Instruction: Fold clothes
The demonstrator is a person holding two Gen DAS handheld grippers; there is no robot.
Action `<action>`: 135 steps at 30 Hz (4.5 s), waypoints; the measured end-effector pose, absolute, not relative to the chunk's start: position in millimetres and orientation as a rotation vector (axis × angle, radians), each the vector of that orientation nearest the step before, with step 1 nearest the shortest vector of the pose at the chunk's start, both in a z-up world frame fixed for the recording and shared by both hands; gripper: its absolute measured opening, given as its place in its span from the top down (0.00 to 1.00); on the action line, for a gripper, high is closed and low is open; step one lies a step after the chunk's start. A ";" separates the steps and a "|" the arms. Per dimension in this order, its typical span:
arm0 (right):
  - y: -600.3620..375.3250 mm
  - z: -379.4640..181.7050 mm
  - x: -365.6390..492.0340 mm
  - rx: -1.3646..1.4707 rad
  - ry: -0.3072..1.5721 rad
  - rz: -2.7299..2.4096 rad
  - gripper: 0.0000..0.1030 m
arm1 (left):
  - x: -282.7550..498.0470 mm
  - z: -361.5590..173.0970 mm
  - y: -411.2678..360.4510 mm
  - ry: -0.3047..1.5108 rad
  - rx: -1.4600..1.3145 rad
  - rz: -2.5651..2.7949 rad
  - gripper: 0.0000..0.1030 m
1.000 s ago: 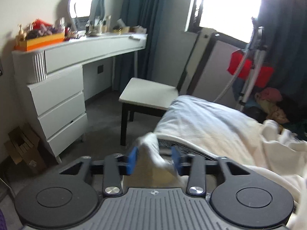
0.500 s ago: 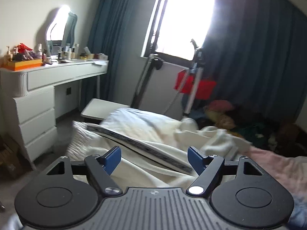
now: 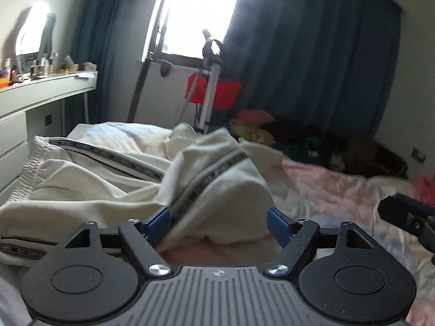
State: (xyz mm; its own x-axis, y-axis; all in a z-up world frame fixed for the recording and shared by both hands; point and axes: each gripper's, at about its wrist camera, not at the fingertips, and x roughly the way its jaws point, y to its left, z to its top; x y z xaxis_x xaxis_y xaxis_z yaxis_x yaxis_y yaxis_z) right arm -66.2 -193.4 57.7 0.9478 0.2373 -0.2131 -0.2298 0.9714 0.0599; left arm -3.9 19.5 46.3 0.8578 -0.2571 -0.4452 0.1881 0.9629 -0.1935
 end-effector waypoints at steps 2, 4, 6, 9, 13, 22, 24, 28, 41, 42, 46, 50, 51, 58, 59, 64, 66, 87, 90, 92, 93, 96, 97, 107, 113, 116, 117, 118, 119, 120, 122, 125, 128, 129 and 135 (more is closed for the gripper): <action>-201.3 57.9 -75.3 0.021 0.228 0.230 0.68 | 3.3 39.8 15.4 0.495 -0.138 -0.250 0.20; -208.6 55.3 -76.8 0.030 0.223 0.238 0.69 | 14.9 35.0 12.1 0.502 -0.134 -0.256 0.20; -214.7 50.6 -72.1 0.051 0.232 0.231 0.69 | 33.0 31.2 9.9 0.504 -0.122 -0.261 0.19; -221.7 43.9 -64.0 0.074 0.252 0.225 0.69 | 69.6 26.3 2.1 0.500 -0.106 -0.267 0.18; -233.3 34.8 -53.8 0.124 0.288 0.208 0.69 | 125.6 23.6 -13.7 0.495 -0.076 -0.243 0.13; -244.7 2.0 -7.4 0.107 0.364 0.172 0.68 | 268.9 21.8 -47.5 0.499 -0.047 -0.156 0.09; -245.8 -5.6 3.2 0.092 0.379 0.163 0.68 | 297.9 17.2 -54.7 0.521 -0.057 -0.156 0.09; -250.4 -25.8 24.4 0.075 0.417 0.138 0.68 | 334.2 7.1 -67.6 0.545 -0.061 -0.170 0.23; -284.3 -51.0 44.8 0.257 0.495 0.049 0.67 | 225.0 69.0 -103.0 0.360 0.179 -0.333 0.92; -285.4 -48.4 41.3 0.261 0.489 0.049 0.67 | 203.7 76.5 -100.1 0.343 0.174 -0.361 0.92; -287.2 -35.9 23.9 0.254 0.454 0.037 0.67 | 112.8 86.4 -81.0 0.308 0.118 -0.455 0.93; -284.7 -22.0 5.2 0.215 0.402 0.008 0.67 | 32.2 61.0 -64.1 0.357 0.037 -0.516 0.93; -284.3 -19.1 1.1 0.208 0.392 0.000 0.67 | 17.4 48.3 -60.7 0.397 0.015 -0.531 0.93; -285.6 -14.4 -22.5 0.272 0.413 -0.021 0.67 | -1.7 -7.7 -46.2 0.558 -0.015 -0.502 0.81; -285.7 -16.0 -24.9 0.289 0.426 -0.019 0.67 | 1.9 -7.0 -42.4 0.567 -0.025 -0.500 0.65; -280.1 -23.0 -32.0 0.318 0.484 0.018 0.67 | 5.8 4.0 -23.2 0.591 -0.137 -0.520 0.31; -278.7 -23.3 -29.7 0.340 0.514 0.045 0.66 | 6.8 9.1 -17.9 0.580 -0.151 -0.508 0.27; -209.0 -9.8 309.3 0.461 0.925 0.042 0.41 | 67.7 -17.7 28.3 0.575 -0.198 -0.370 0.19; -193.0 -24.6 329.6 0.346 0.964 0.025 0.41 | 79.7 -26.9 36.6 0.612 -0.269 -0.380 0.19; -189.8 -32.0 330.9 0.295 0.976 0.008 0.41 | 85.1 -30.9 40.1 0.625 -0.299 -0.379 0.19; -188.1 -35.7 331.6 0.269 0.982 0.000 0.46 | 86.6 -31.8 41.8 0.630 -0.311 -0.379 0.19; -184.4 -44.4 331.8 0.201 0.992 -0.029 0.97 | 91.2 -34.4 46.6 0.645 -0.346 -0.379 0.19; -187.3 -39.1 327.1 0.202 0.970 -0.043 0.97 | 91.8 -35.0 48.0 0.649 -0.356 -0.379 0.19; -225.1 16.6 269.3 0.237 0.834 -0.005 0.97 | 72.1 -19.5 41.5 0.621 -0.367 -0.357 0.19; -242.9 37.9 234.0 0.268 0.829 0.060 0.75 | 53.3 -9.1 41.8 0.590 -0.341 -0.343 0.19; -246.4 45.9 217.8 0.274 0.821 0.096 0.25 | 54.7 -9.8 46.3 0.597 -0.349 -0.333 0.19; -235.1 42.8 215.7 0.254 0.806 0.118 0.28 | 55.4 -9.8 47.5 0.599 -0.353 -0.329 0.19; -224.3 40.7 214.3 0.231 0.796 0.129 0.29 | 56.7 -10.3 48.5 0.603 -0.356 -0.326 0.19; -214.3 40.0 213.8 0.204 0.791 0.124 0.31 | 58.6 -11.3 49.3 0.608 -0.360 -0.323 0.19; -205.5 38.3 215.3 0.180 0.789 0.115 0.39 | 60.5 -12.2 50.0 0.613 -0.364 -0.319 0.19; -196.8 30.5 226.6 0.172 0.803 0.093 0.51 | 63.6 -14.7 52.3 0.624 -0.379 -0.321 0.19; -191.3 17.2 243.7 0.196 0.832 0.071 0.62 | 70.0 -19.5 55.3 0.638 -0.402 -0.329 0.19; -190.0 5.1 255.2 0.233 0.851 0.098 0.62 | 76.6 -24.0 57.3 0.656 -0.423 -0.336 0.19; -190.9 4.1 256.5 0.254 0.846 0.106 0.62 | 78.2 -25.1 58.4 0.662 -0.430 -0.338 0.19; -181.3 5.0 260.8 0.228 0.829 0.178 0.61 | 86.6 -31.3 60.9 0.695 -0.458 -0.337 0.19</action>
